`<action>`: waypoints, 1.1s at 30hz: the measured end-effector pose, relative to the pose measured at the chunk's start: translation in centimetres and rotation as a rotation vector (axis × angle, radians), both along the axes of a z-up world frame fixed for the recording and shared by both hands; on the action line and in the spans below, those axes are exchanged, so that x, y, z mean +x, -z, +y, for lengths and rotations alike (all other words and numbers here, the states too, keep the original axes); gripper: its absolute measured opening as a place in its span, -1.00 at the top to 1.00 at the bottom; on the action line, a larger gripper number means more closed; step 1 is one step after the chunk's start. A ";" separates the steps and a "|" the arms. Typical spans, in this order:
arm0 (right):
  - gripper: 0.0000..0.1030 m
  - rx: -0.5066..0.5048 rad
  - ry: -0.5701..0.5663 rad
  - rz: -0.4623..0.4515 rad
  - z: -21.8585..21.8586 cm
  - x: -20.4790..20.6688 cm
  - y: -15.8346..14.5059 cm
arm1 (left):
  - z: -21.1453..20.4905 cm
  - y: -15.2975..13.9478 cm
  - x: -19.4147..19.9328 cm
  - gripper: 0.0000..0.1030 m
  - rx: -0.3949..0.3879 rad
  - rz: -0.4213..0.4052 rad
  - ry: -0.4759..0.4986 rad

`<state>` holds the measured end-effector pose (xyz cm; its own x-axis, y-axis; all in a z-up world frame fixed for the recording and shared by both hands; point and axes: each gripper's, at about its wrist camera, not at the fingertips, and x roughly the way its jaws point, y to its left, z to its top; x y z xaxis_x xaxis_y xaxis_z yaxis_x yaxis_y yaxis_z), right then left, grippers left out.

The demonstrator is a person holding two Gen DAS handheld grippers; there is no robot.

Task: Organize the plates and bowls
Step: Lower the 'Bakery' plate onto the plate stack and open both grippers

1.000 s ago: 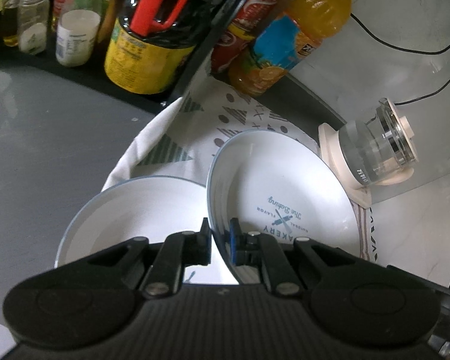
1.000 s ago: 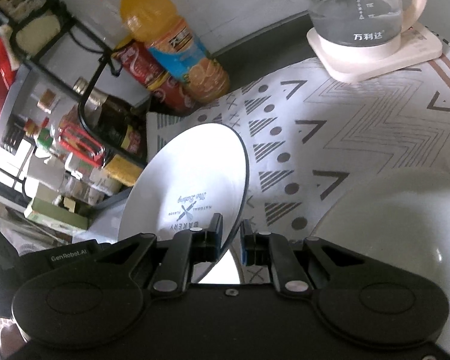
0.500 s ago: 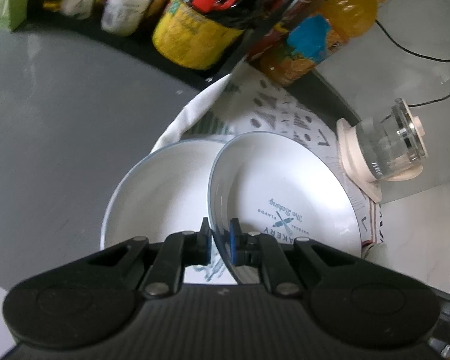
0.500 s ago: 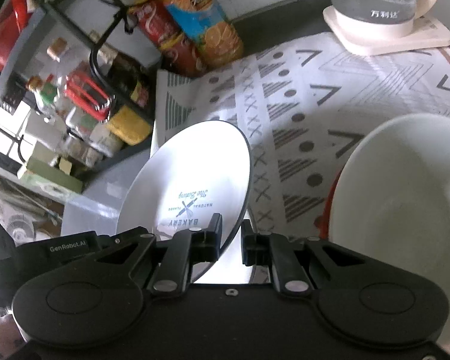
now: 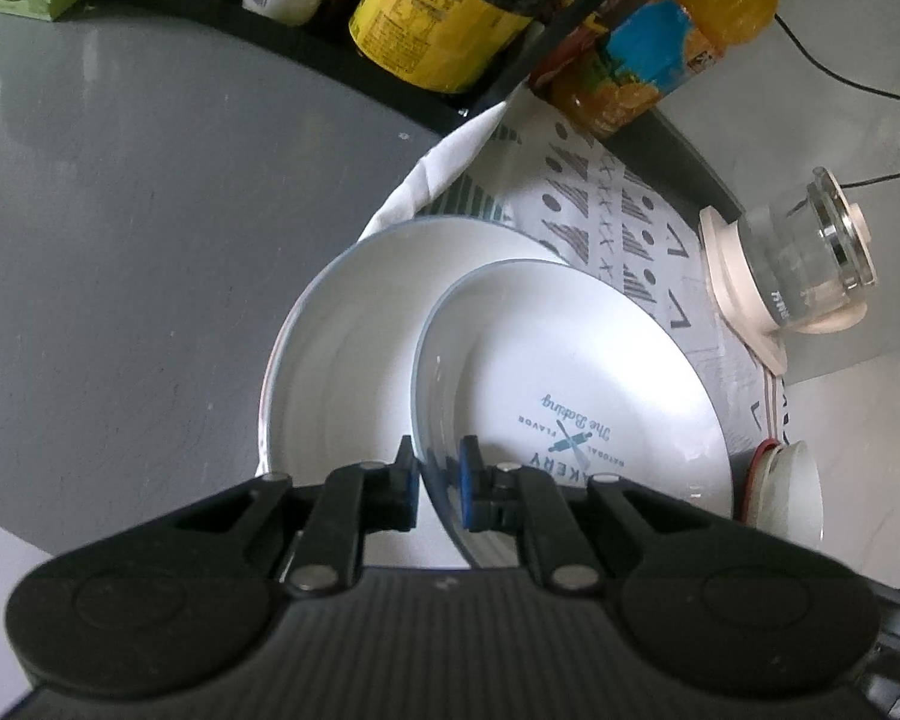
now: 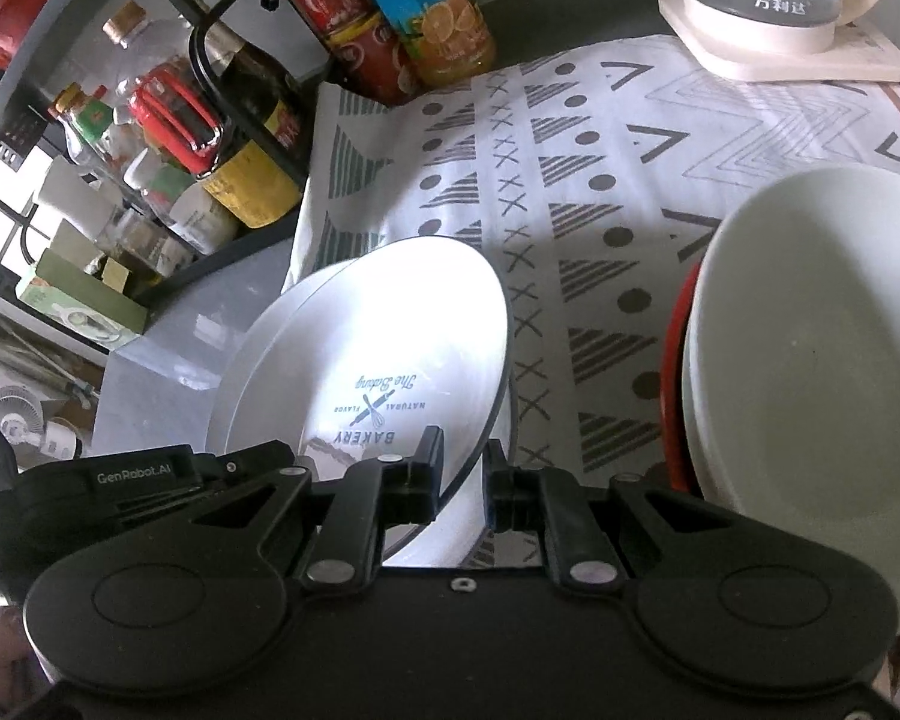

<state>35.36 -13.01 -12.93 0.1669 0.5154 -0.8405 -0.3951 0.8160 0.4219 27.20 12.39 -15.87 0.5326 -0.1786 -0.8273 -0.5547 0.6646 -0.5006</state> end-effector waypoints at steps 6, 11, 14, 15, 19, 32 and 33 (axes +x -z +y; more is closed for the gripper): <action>0.75 -0.011 -0.004 -0.006 0.0 -0.5 0.5 | -0.3 0.2 -0.2 0.80 0.014 0.018 0.014; 0.75 -0.029 -0.009 -0.024 0.4 -0.8 0.5 | -0.4 0.6 -0.3 0.77 0.021 0.032 0.018; 0.75 -0.034 -0.004 -0.030 0.6 -0.9 0.4 | -0.4 0.6 -0.2 0.76 0.023 0.029 0.022; 0.76 -0.037 -0.004 -0.033 0.6 -0.9 0.4 | -0.4 0.6 -0.3 0.76 0.025 0.029 0.024; 0.76 -0.061 -0.015 -0.052 1.1 -1.1 0.4 | -0.4 0.5 0.0 0.74 0.040 0.057 0.037; 0.78 -0.134 -0.065 -0.119 2.1 -1.7 0.1 | 0.9 -4.7 -1.0 -0.38 0.315 0.013 0.011; 0.77 -0.139 -0.066 -0.121 2.2 -1.7 0.0 | 1.0 -4.6 -1.0 -0.39 0.317 0.017 0.010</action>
<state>33.66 -10.84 -12.96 0.2405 0.4090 -0.8802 -0.4907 0.8337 0.2533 26.23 13.38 -11.28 0.5180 0.0843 -0.8512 -0.5539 0.7914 -0.2587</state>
